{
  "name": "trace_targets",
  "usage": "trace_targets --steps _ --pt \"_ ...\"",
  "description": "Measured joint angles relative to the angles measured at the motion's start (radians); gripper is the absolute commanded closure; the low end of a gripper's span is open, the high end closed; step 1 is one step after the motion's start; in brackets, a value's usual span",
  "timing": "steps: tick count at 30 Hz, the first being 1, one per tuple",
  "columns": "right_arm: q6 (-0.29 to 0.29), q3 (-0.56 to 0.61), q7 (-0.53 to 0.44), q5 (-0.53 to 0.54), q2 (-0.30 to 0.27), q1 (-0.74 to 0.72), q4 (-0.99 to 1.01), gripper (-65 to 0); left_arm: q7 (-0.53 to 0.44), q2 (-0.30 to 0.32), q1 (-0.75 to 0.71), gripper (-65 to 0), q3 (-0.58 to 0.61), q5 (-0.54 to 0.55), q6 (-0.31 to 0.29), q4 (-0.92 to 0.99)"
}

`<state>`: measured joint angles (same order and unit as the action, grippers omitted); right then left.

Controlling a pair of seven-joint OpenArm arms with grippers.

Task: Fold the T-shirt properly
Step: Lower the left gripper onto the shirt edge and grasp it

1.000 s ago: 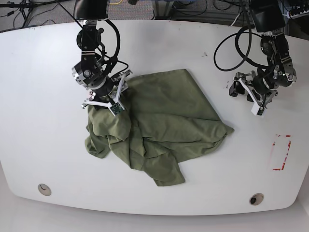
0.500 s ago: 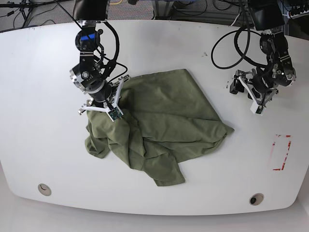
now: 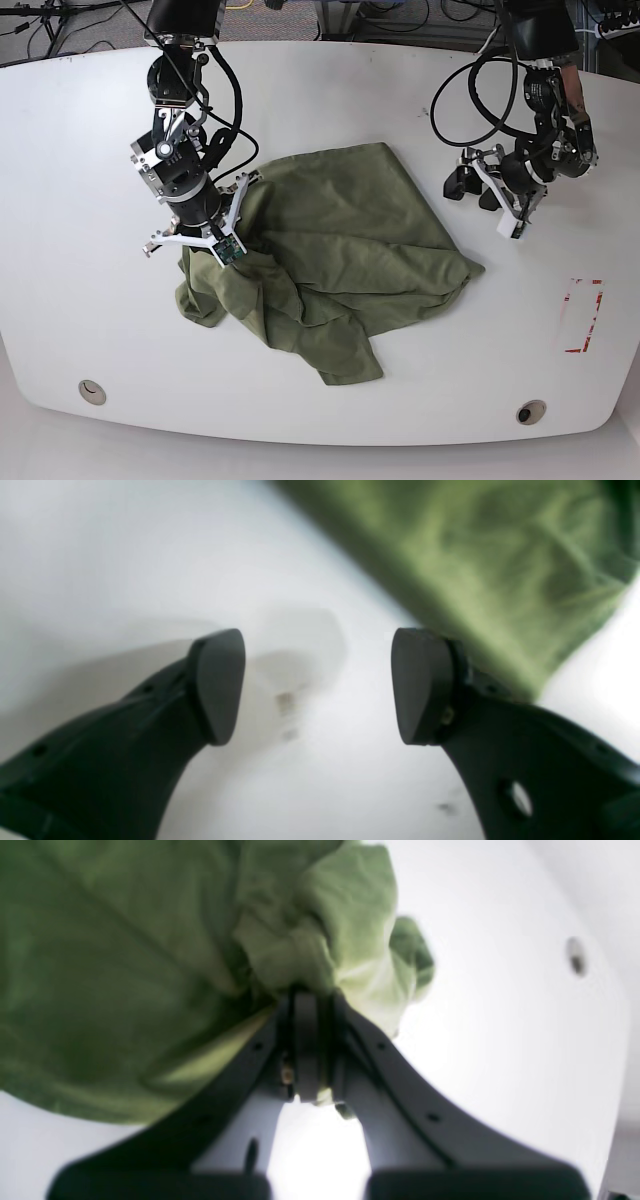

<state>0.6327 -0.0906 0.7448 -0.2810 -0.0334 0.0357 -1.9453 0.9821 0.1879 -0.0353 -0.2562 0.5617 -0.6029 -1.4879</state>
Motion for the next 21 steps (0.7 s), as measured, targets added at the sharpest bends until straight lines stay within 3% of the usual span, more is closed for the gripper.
trace_targets --steps 12,21 --pt "0.000 0.000 0.008 0.003 -0.003 -0.003 -0.016 0.0 0.011 0.005 -0.048 -42.9 0.100 0.312 0.001 -0.002" --pt "0.003 0.000 0.008 0.003 -0.004 -0.002 -0.016 0.0 -0.002 -0.011 -0.055 -42.9 0.121 0.285 0.008 -0.001"
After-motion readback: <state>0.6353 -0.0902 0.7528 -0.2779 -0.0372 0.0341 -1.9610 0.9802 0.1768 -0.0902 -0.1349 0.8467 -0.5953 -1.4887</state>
